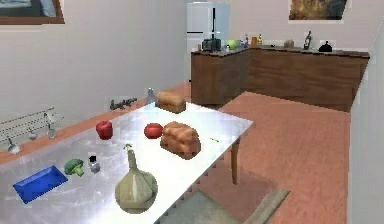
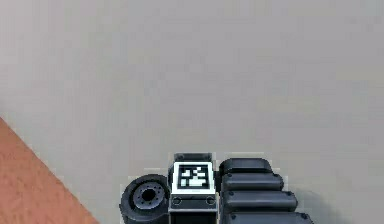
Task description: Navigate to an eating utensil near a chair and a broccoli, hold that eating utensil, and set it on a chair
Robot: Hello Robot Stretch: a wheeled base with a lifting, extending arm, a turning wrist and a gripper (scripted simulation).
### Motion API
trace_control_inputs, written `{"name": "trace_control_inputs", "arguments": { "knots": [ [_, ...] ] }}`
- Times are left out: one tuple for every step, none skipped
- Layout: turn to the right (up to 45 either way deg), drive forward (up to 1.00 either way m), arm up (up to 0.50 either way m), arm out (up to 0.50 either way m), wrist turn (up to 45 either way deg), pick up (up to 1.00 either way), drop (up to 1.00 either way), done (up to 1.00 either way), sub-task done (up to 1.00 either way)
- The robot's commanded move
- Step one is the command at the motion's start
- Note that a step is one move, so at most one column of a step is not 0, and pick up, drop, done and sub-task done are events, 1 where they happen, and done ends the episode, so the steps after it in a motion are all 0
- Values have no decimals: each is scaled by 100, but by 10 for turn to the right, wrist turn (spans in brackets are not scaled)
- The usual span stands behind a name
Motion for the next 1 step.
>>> {"name": "trace_control_inputs", "arguments": {
  "knots": [
    [450,0,0,0,0,0,0,0,0]
  ]
}}
